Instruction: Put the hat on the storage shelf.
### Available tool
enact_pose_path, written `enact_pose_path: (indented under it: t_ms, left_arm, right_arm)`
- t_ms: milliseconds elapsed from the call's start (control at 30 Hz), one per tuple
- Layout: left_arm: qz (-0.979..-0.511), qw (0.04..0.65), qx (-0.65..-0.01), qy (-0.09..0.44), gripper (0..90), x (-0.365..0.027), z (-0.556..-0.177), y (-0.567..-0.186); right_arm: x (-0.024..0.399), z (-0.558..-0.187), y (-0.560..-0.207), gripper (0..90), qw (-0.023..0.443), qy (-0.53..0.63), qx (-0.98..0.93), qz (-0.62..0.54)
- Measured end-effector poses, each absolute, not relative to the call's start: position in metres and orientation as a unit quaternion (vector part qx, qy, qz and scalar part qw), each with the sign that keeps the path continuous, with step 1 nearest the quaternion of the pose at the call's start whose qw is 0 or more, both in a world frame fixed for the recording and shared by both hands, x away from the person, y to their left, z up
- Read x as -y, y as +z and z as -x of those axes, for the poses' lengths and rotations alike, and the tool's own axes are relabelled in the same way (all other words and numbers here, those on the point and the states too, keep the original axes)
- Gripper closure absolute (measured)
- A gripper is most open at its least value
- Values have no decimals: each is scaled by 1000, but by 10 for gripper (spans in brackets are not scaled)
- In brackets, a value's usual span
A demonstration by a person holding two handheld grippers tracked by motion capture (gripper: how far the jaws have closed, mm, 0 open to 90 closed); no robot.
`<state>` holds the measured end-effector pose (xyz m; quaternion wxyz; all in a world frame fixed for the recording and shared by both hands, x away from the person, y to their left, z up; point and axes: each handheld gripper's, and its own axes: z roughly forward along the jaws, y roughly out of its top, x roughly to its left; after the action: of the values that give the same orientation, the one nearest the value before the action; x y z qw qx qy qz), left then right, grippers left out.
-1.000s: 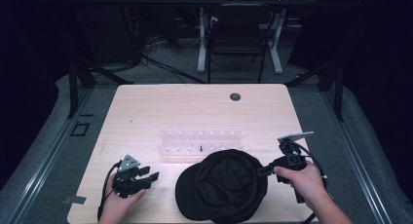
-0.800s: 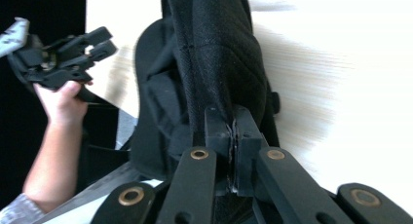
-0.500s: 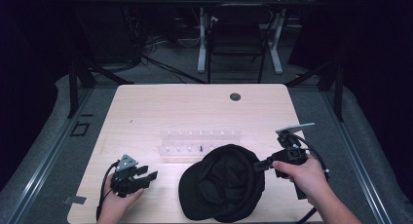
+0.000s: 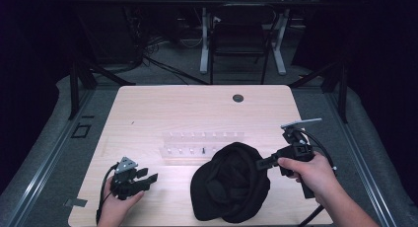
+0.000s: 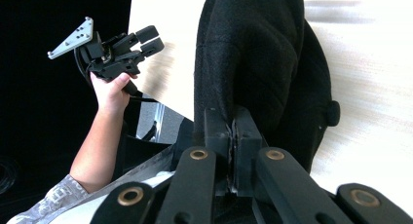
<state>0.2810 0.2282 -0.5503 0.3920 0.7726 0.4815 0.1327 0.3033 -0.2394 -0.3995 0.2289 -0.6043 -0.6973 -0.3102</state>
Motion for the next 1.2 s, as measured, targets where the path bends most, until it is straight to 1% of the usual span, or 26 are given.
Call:
enact_pose_path:
  t_ms: [367,633,1000,1200]
  left_arm:
    - [-772,392,-483,133,514,-229,-280,-551]
    - [-773,391,-482,130,513,-228,-280,-551]
    - [-773,391,-483,132,513,-228,-281,-552]
    - [-773,390,-483,130,513,-228,-281,-553]
  right_arm:
    - [240,-304,-376,884,232,-320,696,600]
    - [249,-304,-348,884,211,-333,697,599]
    - [264,-307,-335,884,194,-359,673,616]
    - [274,-309,-319,885,188,-391,662,611]
